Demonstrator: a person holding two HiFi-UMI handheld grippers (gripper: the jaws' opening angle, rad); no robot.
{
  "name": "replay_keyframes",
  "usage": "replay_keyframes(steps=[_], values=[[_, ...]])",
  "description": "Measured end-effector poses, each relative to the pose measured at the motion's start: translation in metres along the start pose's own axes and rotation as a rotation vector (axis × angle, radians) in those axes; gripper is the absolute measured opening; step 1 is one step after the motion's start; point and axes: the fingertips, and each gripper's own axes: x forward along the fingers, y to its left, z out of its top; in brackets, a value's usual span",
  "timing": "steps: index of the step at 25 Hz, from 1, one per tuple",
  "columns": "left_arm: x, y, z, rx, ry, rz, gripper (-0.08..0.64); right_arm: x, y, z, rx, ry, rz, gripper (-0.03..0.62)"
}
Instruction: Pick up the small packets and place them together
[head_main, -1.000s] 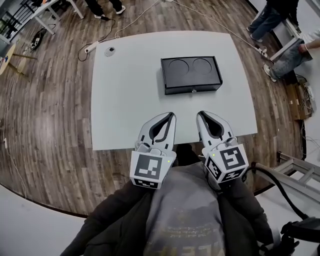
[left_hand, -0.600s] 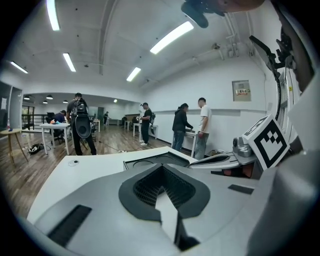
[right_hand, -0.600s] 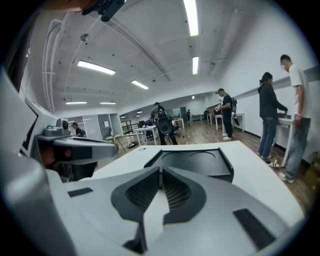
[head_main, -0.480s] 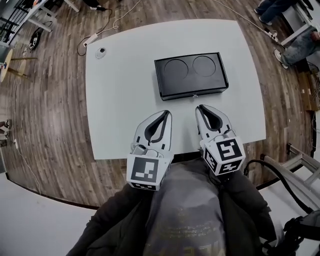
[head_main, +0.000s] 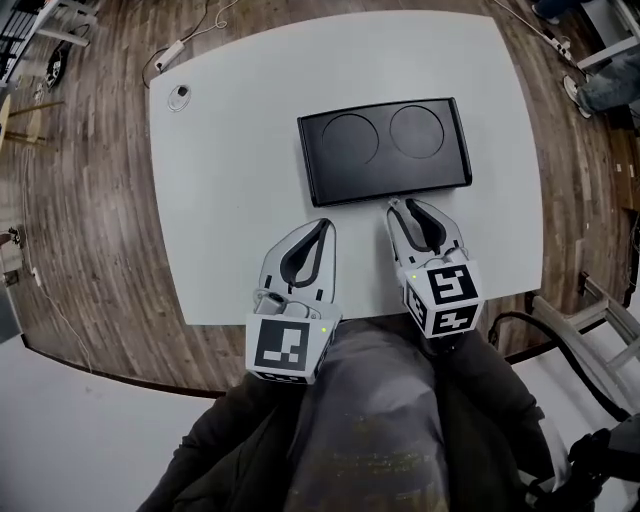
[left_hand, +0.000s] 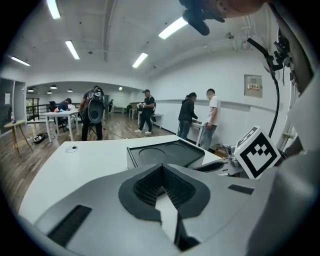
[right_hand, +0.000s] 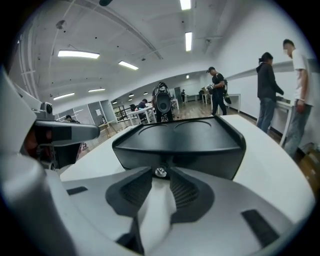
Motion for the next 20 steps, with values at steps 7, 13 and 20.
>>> replay_keyframes(steps=[7,13,20], values=[[0.014,0.009,-0.011,-0.019,0.032,0.009,0.002,0.021,-0.006,-0.006,0.020,0.044,0.005,0.098],[0.013,0.015,-0.011,-0.034,0.041,0.006,0.002,0.023,-0.002,-0.005,0.045,0.074,-0.004,0.098],[0.014,0.014,-0.015,-0.039,0.043,0.001,0.002,0.027,-0.004,-0.009,0.094,0.076,0.005,0.098]])
